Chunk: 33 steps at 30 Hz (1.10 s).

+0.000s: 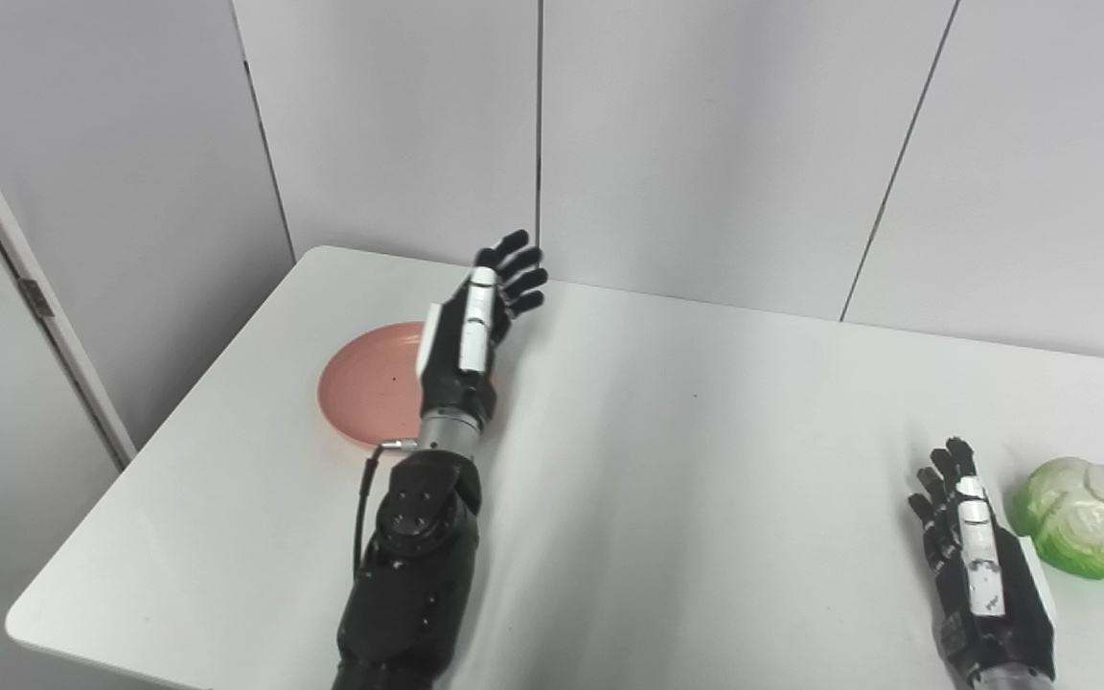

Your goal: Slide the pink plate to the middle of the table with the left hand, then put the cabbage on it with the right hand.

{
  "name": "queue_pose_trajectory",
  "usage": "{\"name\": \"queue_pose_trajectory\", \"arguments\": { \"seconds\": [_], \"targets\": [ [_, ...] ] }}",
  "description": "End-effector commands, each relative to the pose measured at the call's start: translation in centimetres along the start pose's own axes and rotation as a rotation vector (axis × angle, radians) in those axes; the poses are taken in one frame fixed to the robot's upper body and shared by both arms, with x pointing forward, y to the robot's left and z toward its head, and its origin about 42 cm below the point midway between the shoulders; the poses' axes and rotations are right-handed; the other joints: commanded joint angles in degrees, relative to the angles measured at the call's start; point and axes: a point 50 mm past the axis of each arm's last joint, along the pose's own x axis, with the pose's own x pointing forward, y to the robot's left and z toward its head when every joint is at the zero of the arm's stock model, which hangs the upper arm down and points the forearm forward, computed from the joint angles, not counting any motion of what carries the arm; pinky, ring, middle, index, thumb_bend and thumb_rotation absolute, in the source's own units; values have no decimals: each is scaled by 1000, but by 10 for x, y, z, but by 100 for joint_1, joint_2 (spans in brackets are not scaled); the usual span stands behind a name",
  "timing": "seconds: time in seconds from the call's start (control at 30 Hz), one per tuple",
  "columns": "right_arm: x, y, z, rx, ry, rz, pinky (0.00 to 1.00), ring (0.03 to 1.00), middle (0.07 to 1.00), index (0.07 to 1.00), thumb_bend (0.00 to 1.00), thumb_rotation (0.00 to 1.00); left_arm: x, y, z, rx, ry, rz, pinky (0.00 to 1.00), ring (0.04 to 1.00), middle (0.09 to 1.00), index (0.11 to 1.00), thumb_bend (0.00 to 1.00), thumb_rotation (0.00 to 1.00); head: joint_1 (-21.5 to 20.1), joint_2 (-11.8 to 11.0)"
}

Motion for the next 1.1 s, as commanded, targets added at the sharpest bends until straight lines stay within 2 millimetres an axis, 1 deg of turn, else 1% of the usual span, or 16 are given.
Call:
{"name": "queue_pose_trajectory", "arguments": {
  "seconds": [0.0, 0.03, 0.17, 0.23, 0.33, 0.37, 0.47, 0.57, 0.6, 0.7, 0.83, 0.97, 1.07],
  "targets": [
    [-2, -5, -1, -2, -31, 2, 1000, 1000, 1000, 1000, 645, 894, 26, 6, 32, 11, -115, 15, 697, 721, 721, 717, 585, 1000, -2, -2],
    [-2, -5, -1, -2, -32, 1, 1000, 1000, 1000, 1000, 641, 893, 28, 10, 33, 12, -117, 20, 693, 718, 718, 713, 590, 1000, -1, -6],
    [-2, -7, -1, -4, -30, -1, 1000, 1000, 1000, 1000, 637, 884, 38, 39, 42, 26, -113, 87, 673, 699, 696, 689, 618, 1000, 26, -26],
    [-2, -8, -1, -5, -30, 3, 1000, 1000, 1000, 1000, 645, 874, 41, 51, 44, 44, -109, 121, 678, 703, 696, 690, 604, 1000, 24, -52],
    [-3, -9, -3, -5, -34, 7, 1000, 1000, 1000, 1000, 635, 878, 43, 69, 42, 55, -112, 167, 685, 699, 690, 686, 593, 1000, 11, -112],
    [-4, -9, -3, -12, -34, 6, 1000, 1000, 1000, 1000, 635, 879, 44, 78, 41, 77, -113, 188, 686, 698, 689, 685, 592, 1000, 6, -145],
    [-5, -9, -4, -20, -31, 6, 1000, 1000, 1000, 1000, 650, 889, 47, 99, 38, 128, -109, 234, 697, 700, 689, 686, 586, 1000, 18, -157],
    [-5, -10, -6, -21, -26, 3, 1000, 1000, 1000, 1000, 666, 884, 49, 119, 35, 140, -101, 286, 704, 704, 691, 690, 589, 1000, 48, -173],
    [-5, -10, -6, -18, -22, 3, 1000, 1000, 1000, 1000, 675, 879, 49, 124, 34, 145, -97, 303, 682, 695, 690, 686, 581, 1000, 50, -182],
    [-5, -11, -6, -11, -22, 4, 1000, 1000, 1000, 1000, 679, 879, 49, 137, 31, 164, -85, 333, 659, 692, 696, 689, 570, 1000, 63, -196],
    [-6, -11, -6, -8, -27, 7, 1000, 1000, 1000, 1000, 673, 859, 48, 153, 25, 166, -40, 362, 683, 709, 707, 701, 586, 1000, 77, -188],
    [-7, -11, -6, -12, -28, 14, 1000, 1000, 1000, 1000, 673, 859, 44, 163, 14, 209, -7, 380, 693, 726, 723, 719, 587, 1000, 90, -165],
    [-6, -12, -6, -1, -30, 7, 1000, 1000, 1000, 1000, 674, 850, 43, 168, 7, 231, 1, 389, 729, 755, 747, 743, 589, 1000, 106, -152]
  ]
}}
